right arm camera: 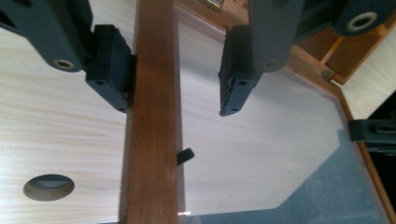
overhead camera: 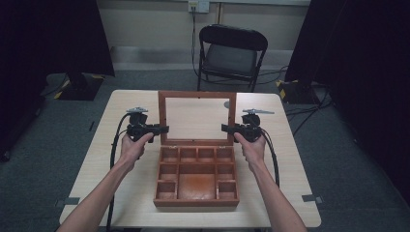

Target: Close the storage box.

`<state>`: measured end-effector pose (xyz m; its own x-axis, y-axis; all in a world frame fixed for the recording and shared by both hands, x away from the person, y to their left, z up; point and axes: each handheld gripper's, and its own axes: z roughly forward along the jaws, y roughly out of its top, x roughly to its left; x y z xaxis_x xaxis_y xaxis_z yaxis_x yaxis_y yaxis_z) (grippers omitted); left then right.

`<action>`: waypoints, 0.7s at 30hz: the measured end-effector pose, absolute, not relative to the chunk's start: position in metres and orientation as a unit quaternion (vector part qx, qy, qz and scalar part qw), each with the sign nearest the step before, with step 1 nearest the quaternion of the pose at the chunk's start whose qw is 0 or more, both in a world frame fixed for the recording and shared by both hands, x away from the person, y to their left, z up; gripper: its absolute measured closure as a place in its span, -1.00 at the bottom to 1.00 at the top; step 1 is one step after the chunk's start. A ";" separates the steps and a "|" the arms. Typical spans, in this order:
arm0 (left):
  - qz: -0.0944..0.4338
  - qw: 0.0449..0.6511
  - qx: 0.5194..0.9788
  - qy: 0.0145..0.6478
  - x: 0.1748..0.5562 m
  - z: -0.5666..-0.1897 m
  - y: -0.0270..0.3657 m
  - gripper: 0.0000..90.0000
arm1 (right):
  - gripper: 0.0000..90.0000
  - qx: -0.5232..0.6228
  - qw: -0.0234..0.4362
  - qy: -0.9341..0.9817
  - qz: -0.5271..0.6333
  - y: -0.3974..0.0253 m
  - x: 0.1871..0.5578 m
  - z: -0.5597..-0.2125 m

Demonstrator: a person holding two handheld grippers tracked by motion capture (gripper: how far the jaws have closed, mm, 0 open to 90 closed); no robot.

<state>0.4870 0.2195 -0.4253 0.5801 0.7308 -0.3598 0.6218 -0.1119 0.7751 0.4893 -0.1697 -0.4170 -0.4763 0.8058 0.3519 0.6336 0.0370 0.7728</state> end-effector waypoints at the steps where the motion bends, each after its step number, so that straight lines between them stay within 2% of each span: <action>1: 0.057 0.489 0.743 0.454 0.487 -0.425 0.219 0.42 | 0.14 0.502 0.090 0.715 0.477 -0.170 0.489 -0.417; 15: 0.056 0.503 0.742 0.440 0.483 -0.418 0.220 0.35 | 0.07 0.492 0.081 0.718 0.487 -0.173 0.483 -0.412; 21: 0.060 0.505 0.747 0.427 0.478 -0.413 0.219 0.33 | -0.04 0.487 0.079 0.717 0.492 -0.175 0.476 -0.408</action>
<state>0.4781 0.2190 -0.4126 0.6278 0.6988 -0.3427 0.5785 -0.1243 0.8062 0.4762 -0.1749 -0.4082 -0.5124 0.7765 0.3666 0.6221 0.0414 0.7819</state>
